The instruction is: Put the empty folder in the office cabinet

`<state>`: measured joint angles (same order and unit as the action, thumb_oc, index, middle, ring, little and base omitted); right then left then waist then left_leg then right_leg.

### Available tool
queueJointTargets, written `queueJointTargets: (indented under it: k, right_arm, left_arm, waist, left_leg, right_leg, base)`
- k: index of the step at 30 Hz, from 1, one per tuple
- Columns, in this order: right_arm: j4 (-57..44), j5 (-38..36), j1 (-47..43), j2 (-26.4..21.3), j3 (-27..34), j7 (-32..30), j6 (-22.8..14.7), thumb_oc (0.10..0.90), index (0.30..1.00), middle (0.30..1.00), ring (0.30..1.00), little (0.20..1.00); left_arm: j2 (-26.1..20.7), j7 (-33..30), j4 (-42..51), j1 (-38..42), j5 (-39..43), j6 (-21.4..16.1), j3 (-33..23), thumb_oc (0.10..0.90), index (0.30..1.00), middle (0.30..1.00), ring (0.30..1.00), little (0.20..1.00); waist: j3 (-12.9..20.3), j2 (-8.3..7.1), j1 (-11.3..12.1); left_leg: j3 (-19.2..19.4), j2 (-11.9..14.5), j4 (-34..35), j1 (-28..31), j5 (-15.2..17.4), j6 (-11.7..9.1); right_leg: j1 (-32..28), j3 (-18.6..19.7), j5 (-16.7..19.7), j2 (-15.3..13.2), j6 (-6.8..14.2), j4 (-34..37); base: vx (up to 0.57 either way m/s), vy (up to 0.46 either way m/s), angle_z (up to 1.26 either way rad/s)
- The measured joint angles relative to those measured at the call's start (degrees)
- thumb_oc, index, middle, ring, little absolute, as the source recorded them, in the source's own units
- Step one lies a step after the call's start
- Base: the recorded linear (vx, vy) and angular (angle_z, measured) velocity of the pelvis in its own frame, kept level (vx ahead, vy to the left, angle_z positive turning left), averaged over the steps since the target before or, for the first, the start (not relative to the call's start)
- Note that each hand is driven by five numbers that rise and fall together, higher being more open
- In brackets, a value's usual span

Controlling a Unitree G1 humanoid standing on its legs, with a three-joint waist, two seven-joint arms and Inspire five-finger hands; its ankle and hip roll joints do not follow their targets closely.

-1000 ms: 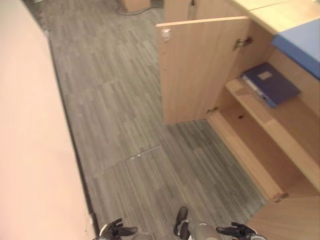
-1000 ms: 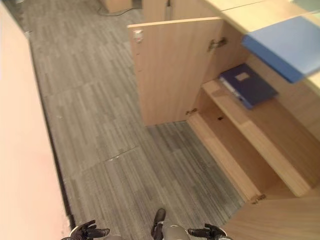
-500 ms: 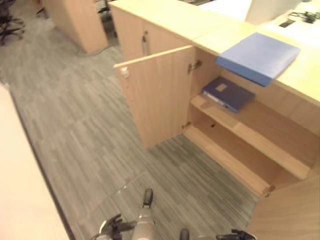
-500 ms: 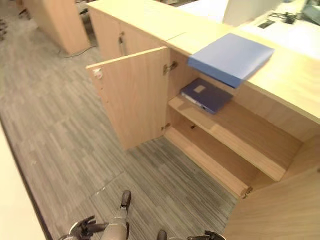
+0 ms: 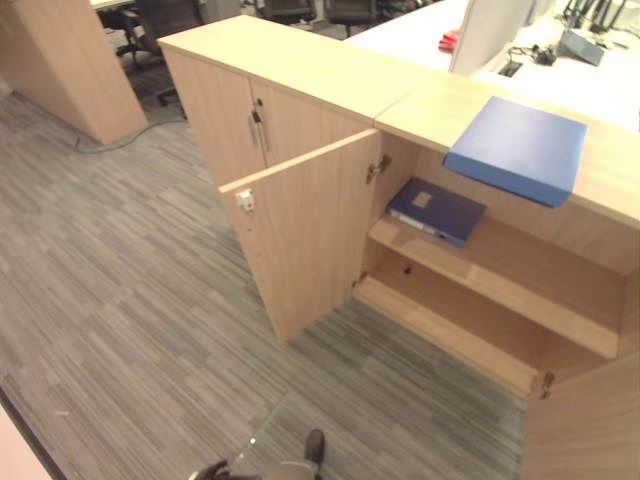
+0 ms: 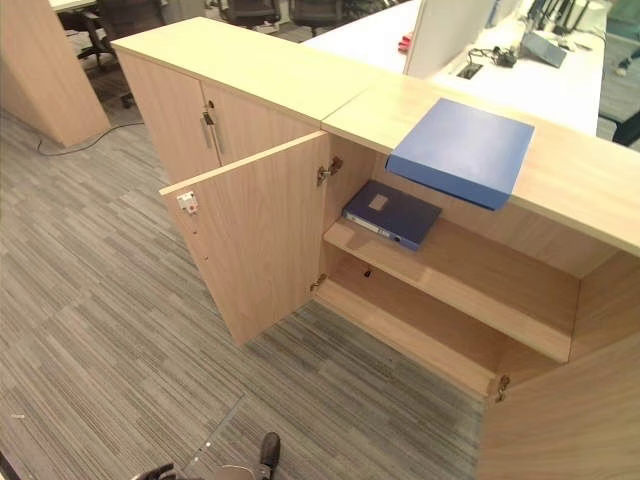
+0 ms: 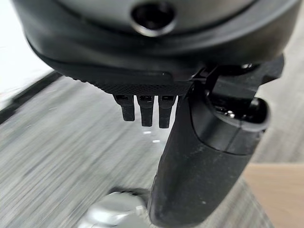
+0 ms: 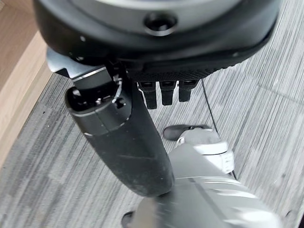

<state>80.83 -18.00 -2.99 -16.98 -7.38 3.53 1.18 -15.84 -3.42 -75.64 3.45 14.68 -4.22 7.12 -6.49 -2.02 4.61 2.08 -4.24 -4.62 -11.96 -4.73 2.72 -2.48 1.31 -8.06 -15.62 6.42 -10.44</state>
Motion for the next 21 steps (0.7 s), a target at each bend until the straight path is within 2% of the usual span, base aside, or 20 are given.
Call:
queueJointTargets:
  k: [2, 5, 6, 7, 8, 9, 10, 11, 12, 13, 14, 15, 16, 17, 18, 20, 21]
  right_arm:
    - [-1.5, 0.0, -0.5, -0.9, -0.2, -0.1, -0.2, 0.800, 0.900, 0.900, 0.900, 0.900]
    - [-2.4, 0.0, -1.2, -2.0, 0.0, -0.2, -0.6, 0.800, 0.900, 0.900, 0.900, 0.900]
    - [-3.7, 0.1, -1.5, -2.5, -0.3, -0.3, -0.6, 0.800, 0.900, 0.900, 0.900, 0.900]
    - [-3.8, 0.1, -1.9, -3.0, -0.4, -0.3, -0.6, 0.800, 0.900, 0.900, 0.900, 0.900]
    - [-3.8, 0.1, -2.2, -3.6, -0.4, -0.4, -0.6, 0.800, 0.900, 0.900, 0.900, 0.900]
    - [-4.0, 0.2, -2.6, -3.9, -0.5, -0.5, -0.6, 0.800, 0.900, 0.900, 0.900, 0.900]
    - [-4.2, 2.0, -1.9, -3.7, -0.8, -0.6, -0.7, 0.800, 0.900, 0.900, 0.900, 0.900]
    - [-4.7, 2.9, -1.9, -0.7, -0.5, -0.7, -0.6, 0.800, 0.900, 0.900, 0.900, 0.900]
    - [-5.6, 4.1, -2.4, -0.5, -0.6, -0.4, -0.6, 0.800, 0.900, 0.900, 0.900, 0.900]
    - [-7.6, 4.6, -2.2, 0.5, -0.7, -0.8, -0.9, 0.800, 0.900, 0.900, 0.900, 0.900]
    - [-8.9, 4.6, -1.9, 0.5, -0.6, -0.9, -1.1, 0.800, 0.900, 0.900, 0.900, 0.900]
    - [-9.8, 4.6, -1.8, 0.5, -0.5, -1.0, -1.1, 0.800, 0.900, 0.900, 0.900, 0.900]
    - [-9.3, 4.6, -1.8, 0.5, 0.5, -1.0, -0.9, 0.800, 0.900, 0.900, 0.900, 0.900]
    - [-9.1, 4.5, -2.0, 0.6, 1.0, -1.1, -0.8, 0.800, 0.900, 0.900, 0.900, 0.900]
    - [-9.1, 4.5, -2.2, 0.9, 1.6, -1.1, -0.8, 0.800, 0.900, 0.900, 0.900, 0.900]
    - [-9.2, 4.1, -0.5, 1.3, 2.8, -1.3, -1.1, 0.800, 0.900, 0.900, 0.900, 0.900]
    - [-9.1, 4.0, -0.9, 2.0, 3.7, -1.5, -1.5, 0.800, 0.900, 0.900, 0.900, 0.900]
  left_arm:
    - [-0.1, 0.1, -0.2, 0.2, -2.1, -0.8, 1.0, 0.800, 0.900, 0.900, 0.900, 0.900]
    - [0.0, 0.5, -0.1, 0.5, -2.1, -0.9, 1.5, 0.800, 0.900, 0.900, 0.900, 0.900]
    - [-0.2, 0.4, 0.4, 0.6, -2.1, -0.9, 1.5, 0.800, 0.900, 0.900, 0.900, 0.900]
    - [-0.3, 0.5, 0.3, 0.7, -2.2, -0.8, 1.5, 0.800, 0.900, 0.900, 0.900, 0.900]
    - [-0.2, 0.4, 0.1, 0.2, -2.6, -0.6, 1.6, 0.800, 0.900, 0.900, 0.900, 0.900]
    - [0.1, 0.4, -0.1, -0.6, -2.7, -0.4, 1.6, 0.800, 0.900, 0.900, 0.900, 0.900]
    - [0.8, 0.5, -0.2, -2.4, -3.9, 0.0, 1.5, 0.800, 0.900, 0.900, 0.900, 0.900]
    - [-0.6, 0.6, 0.1, -3.4, -4.0, -0.1, 0.2, 0.800, 0.900, 0.900, 0.900, 0.900]
    - [-0.7, 0.3, 1.1, -5.1, -4.0, 0.1, -0.8, 0.800, 0.900, 0.900, 0.900, 0.900]
    - [-0.3, -0.1, 0.6, -6.0, -4.0, 1.1, -2.1, 0.800, 0.900, 0.900, 0.900, 0.900]
    - [0.2, -0.2, 0.2, -6.8, -4.0, 1.9, -2.5, 0.800, 0.900, 0.900, 0.900, 0.900]
    - [0.7, 0.0, -0.2, -7.8, -4.0, 1.9, -2.5, 0.800, 0.900, 0.900, 0.900, 0.900]
    - [1.2, -0.1, -0.2, -8.2, -4.0, 1.3, -3.0, 0.800, 0.900, 0.900, 0.900, 0.900]
    - [1.2, -0.1, -0.6, -8.7, -4.0, 1.4, -3.7, 0.800, 0.900, 0.900, 0.900, 0.900]
    - [1.1, -0.2, -0.9, -9.1, -4.0, 1.4, -5.1, 0.800, 0.900, 0.900, 0.900, 0.900]
    - [0.8, -0.5, -0.7, -9.0, -4.0, 1.3, -5.4, 0.800, 0.900, 0.900, 0.900, 0.900]
    - [0.9, -0.7, -0.8, -8.6, -4.0, 1.1, -7.4, 0.800, 0.900, 0.900, 0.900, 0.900]
  waist:
    - [0.2, 1.07, -0.7]
    - [0.4, 2.18, -1.5]
    - [0.3, 2.33, -1.4]
    - [-0.1, 2.48, -1.3]
    - [-0.3, 2.67, -0.9]
    - [-0.4, 2.88, -0.4]
    - [-0.3, 4.37, 0.4]
    - [0.1, 1.33, 0.7]
    - [0.1, 2.91, 1.8]
    - [-0.9, 2.38, 2.8]
    - [-1.0, 3.40, 2.3]
    - [-1.3, 4.12, 1.4]
    - [-2.0, 5.27, 1.2]
    - [-2.6, 5.27, 0.5]
    - [-3.0, 4.72, 0.2]
    - [-3.6, 3.53, -1.3]
    - [-3.7, 2.23, -1.3]
  left_leg:
    - [2.8, -0.9, -0.7, 0.8, 1.3, 1.4]
    - [4.4, -1.5, 1.1, 1.8, 1.7, 1.8]
    - [4.9, -2.4, 0.1, 1.9, 2.7, 2.8]
    - [5.5, -2.5, -3.1, 0.5, 4.3, 4.7]
    - [6.8, -2.7, -4.7, 0.7, 4.5, 5.6]
    - [7.9, -3.1, -4.0, 1.4, 5.0, 5.6]
    - [8.3, -3.0, -0.3, 4.1, 5.2, 5.1]
    - [8.6, -5.3, -5.1, 2.8, 9.1, 3.6]
    - [7.8, -1.0, -8.2, 3.1, 11.7, 3.9]
    - [9.3, -2.7, -6.1, 4.0, 10.7, 4.3]
    - [9.4, -2.6, -4.2, 4.9, 8.8, 5.3]
    - [9.6, -2.4, -2.7, 5.2, 8.3, 4.9]
    - [10.6, -1.8, -0.6, 6.0, 7.6, 4.2]
    - [11.2, -1.3, 0.6, 6.5, 7.2, 3.6]
    - [12.0, -1.2, 1.9, 7.3, 6.7, 2.9]
    - [12.0, -1.6, 3.3, 8.6, 6.5, 2.9]
    - [13.1, -1.5, 5.0, 9.5, 6.7, 2.8]
  right_leg:
    - [1.7, -0.4, 0.6, -1.5, 0.2, -3.3]
    - [5.2, -0.6, 2.4, -2.5, -0.7, -8.9]
    - [8.7, -2.4, 4.6, -4.5, -1.7, -13.5]
    - [10.0, -3.5, 4.3, -5.2, -1.5, -16.2]
    - [11.0, -5.1, 4.0, -6.1, -2.2, -19.4]
    - [11.6, -6.2, 4.4, -7.2, -3.4, -21.4]
    - [12.2, -11.0, 3.9, -8.1, -3.7, -25.1]
    - [13.3, -16.7, 6.9, -11.2, -2.9, -22.2]
    - [13.8, -21.4, 5.0, -10.9, 0.0, -21.0]
    - [13.4, -25.1, 4.7, -12.4, 1.4, -16.1]
    - [12.5, -26.5, 5.3, -11.2, 2.0, -11.6]
    - [12.0, -27.4, 5.7, -10.2, 2.2, -8.4]
    - [12.4, -27.3, 6.6, -7.1, 4.4, -1.3]
    - [13.1, -27.6, 7.8, -4.8, 5.6, 3.6]
    - [13.1, -28.8, 9.6, -3.3, 6.0, 8.6]
    - [13.6, -30.9, 13.0, -2.6, 6.0, 13.2]
    - [14.8, -31.7, 15.5, -1.8, 7.3, 16.0]
  base:
    - [0.22, 0.360, -0.60]
    - [0.16, 0.259, -0.30]
    - [0.26, 0.347, -0.34]
    - [0.19, 0.240, -0.38]
    - [0.12, 0.142, -0.37]
    - [0.13, 0.126, -0.50]
    - [0.18, 0.072, -0.38]
    - [0.15, -0.006, -0.65]
    - [0.06, -0.099, -0.93]
    - [0.04, -0.092, -1.09]
    - [0.07, -0.134, -0.69]
    - [0.15, -0.201, -0.50]
    - [0.13, -0.157, -0.50]
    - [0.17, -0.186, -0.62]
    - [0.16, -0.148, -0.31]
    - [0.29, -0.244, -0.12]
    - [0.27, -0.211, -0.13]
